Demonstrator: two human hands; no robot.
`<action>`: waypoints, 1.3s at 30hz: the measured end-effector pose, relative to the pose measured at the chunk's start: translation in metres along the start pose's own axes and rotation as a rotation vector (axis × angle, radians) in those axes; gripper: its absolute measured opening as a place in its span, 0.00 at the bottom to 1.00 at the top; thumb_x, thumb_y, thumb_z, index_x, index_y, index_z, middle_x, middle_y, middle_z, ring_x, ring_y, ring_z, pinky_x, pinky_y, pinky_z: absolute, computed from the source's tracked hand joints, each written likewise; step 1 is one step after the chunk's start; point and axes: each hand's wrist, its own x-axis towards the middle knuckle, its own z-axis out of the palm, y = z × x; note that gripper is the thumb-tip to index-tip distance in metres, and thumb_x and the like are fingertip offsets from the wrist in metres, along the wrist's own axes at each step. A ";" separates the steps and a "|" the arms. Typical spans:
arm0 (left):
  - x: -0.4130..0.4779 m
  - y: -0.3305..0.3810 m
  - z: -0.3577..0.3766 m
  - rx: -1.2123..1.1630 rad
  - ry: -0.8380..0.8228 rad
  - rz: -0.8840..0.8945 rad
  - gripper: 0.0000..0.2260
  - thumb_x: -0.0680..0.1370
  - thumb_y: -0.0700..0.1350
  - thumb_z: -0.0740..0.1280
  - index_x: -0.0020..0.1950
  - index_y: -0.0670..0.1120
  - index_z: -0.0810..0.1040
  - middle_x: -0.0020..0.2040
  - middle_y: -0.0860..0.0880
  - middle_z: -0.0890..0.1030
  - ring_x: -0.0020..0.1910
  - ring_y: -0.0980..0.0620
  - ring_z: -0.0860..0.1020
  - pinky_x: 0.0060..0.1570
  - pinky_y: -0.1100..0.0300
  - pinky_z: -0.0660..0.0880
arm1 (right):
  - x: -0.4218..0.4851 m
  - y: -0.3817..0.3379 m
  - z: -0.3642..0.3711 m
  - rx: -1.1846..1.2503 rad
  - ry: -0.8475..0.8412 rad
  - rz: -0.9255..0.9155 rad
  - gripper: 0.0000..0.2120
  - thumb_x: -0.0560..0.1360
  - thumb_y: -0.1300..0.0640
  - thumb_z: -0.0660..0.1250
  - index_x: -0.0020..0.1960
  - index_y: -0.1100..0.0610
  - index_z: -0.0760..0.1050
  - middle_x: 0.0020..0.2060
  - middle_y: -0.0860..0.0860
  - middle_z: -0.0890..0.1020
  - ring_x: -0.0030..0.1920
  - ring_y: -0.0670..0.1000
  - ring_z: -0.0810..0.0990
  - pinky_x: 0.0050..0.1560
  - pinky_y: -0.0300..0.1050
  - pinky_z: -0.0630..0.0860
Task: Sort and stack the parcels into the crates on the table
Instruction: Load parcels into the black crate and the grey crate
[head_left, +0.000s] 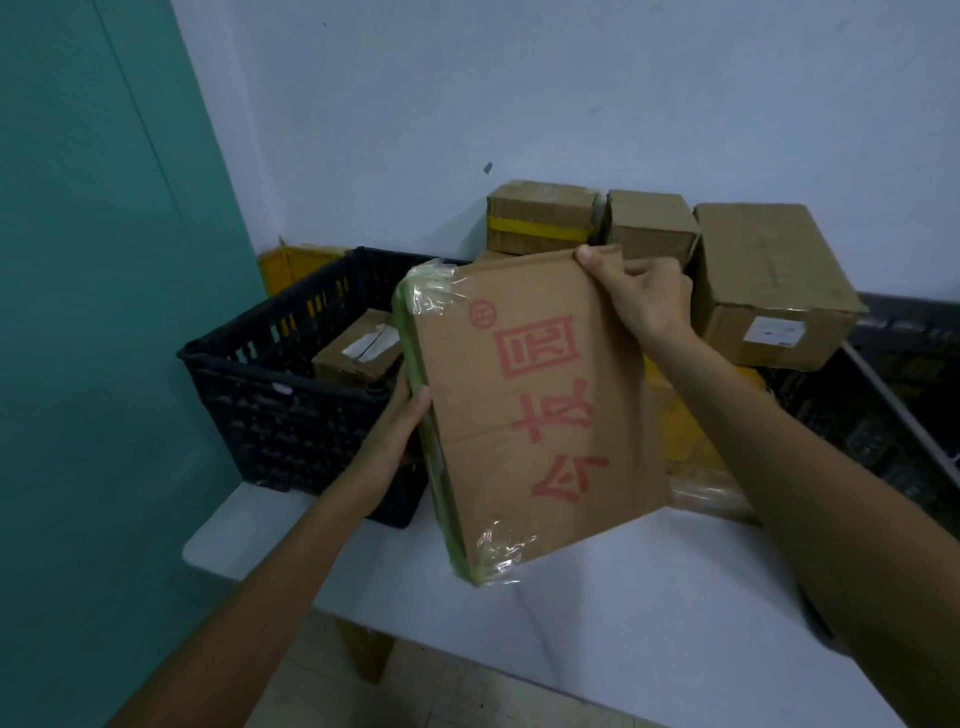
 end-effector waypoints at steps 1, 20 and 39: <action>0.001 0.000 0.000 0.004 -0.022 -0.013 0.44 0.61 0.76 0.63 0.73 0.60 0.61 0.70 0.57 0.69 0.68 0.57 0.68 0.68 0.46 0.65 | 0.001 0.000 -0.002 -0.020 0.015 0.010 0.30 0.70 0.35 0.67 0.30 0.63 0.73 0.24 0.53 0.71 0.27 0.49 0.69 0.31 0.40 0.63; 0.035 0.038 0.025 0.024 0.250 0.071 0.37 0.66 0.61 0.67 0.72 0.52 0.61 0.62 0.51 0.75 0.59 0.49 0.75 0.57 0.51 0.74 | -0.025 -0.011 -0.017 -0.143 -0.160 -0.013 0.44 0.67 0.24 0.55 0.76 0.42 0.46 0.76 0.55 0.52 0.75 0.62 0.55 0.71 0.64 0.58; 0.026 0.092 -0.032 0.275 0.015 0.403 0.42 0.66 0.52 0.73 0.72 0.62 0.52 0.72 0.56 0.63 0.69 0.57 0.66 0.65 0.53 0.69 | 0.000 -0.076 0.013 0.454 -0.177 -0.124 0.24 0.75 0.47 0.68 0.68 0.50 0.68 0.56 0.43 0.79 0.56 0.46 0.79 0.61 0.51 0.75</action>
